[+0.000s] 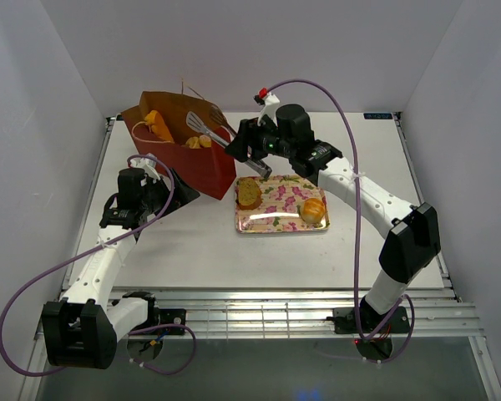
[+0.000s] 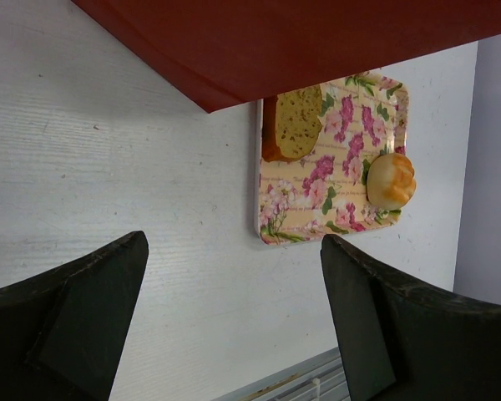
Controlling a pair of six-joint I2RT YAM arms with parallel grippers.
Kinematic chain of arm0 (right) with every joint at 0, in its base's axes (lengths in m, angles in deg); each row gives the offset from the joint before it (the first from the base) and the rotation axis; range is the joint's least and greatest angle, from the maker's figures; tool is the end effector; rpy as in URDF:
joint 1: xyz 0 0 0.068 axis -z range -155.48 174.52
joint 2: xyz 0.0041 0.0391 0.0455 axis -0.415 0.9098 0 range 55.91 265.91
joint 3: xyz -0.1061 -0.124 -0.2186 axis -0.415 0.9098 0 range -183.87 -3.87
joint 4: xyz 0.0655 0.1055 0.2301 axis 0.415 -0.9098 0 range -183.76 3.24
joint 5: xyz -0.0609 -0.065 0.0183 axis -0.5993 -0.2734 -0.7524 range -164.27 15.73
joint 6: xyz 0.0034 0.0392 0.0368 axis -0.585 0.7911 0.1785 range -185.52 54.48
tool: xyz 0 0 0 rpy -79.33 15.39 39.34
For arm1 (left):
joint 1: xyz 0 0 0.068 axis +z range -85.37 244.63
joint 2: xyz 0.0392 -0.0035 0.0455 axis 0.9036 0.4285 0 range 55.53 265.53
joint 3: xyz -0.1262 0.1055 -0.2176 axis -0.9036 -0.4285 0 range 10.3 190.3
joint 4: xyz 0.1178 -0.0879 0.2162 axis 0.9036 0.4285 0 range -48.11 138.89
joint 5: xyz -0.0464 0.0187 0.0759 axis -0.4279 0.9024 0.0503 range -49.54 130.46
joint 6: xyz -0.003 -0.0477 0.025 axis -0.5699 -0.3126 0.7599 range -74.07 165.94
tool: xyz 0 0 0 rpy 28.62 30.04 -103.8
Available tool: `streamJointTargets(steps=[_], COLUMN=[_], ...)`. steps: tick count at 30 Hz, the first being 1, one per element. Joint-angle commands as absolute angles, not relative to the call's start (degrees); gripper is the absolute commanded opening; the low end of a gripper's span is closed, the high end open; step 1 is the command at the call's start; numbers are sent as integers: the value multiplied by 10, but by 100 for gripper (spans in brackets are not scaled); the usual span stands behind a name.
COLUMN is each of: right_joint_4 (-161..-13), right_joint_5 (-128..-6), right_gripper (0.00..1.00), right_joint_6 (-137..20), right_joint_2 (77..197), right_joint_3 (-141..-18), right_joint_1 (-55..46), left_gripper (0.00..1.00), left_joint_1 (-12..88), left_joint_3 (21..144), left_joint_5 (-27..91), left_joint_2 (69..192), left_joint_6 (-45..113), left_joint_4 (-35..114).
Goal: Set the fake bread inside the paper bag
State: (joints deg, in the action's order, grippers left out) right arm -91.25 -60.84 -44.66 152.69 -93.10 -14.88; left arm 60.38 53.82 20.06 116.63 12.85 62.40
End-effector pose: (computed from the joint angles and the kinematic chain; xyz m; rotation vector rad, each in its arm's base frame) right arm 0.3102 0.2655 0.3803 -0.4774 1.8184 0.9508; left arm 0.2270 -0.0294 0.2617 -0.3751 2.2622 -0.7454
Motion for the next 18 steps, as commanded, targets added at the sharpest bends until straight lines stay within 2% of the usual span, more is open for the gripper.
streamJointTargets(steps=[1, 13, 18], right_joint_4=[-893, -909, -918], right_joint_5=[-613, -616, -638], right_gripper=[66, 66, 65], right_joint_6=[-450, -456, -464], right_joint_2=[1499, 1449, 1403], right_joint_3=[-960, -963, -928], right_joint_1=[-150, -150, -149], left_gripper=[95, 95, 95], left_joint_1=[601, 601, 601], left_joint_3=[532, 532, 533], left_joint_5=[192, 203, 211], left_joint_2=[1163, 1160, 1163], left_joint_6=[126, 130, 131], left_joint_4=[613, 615, 618])
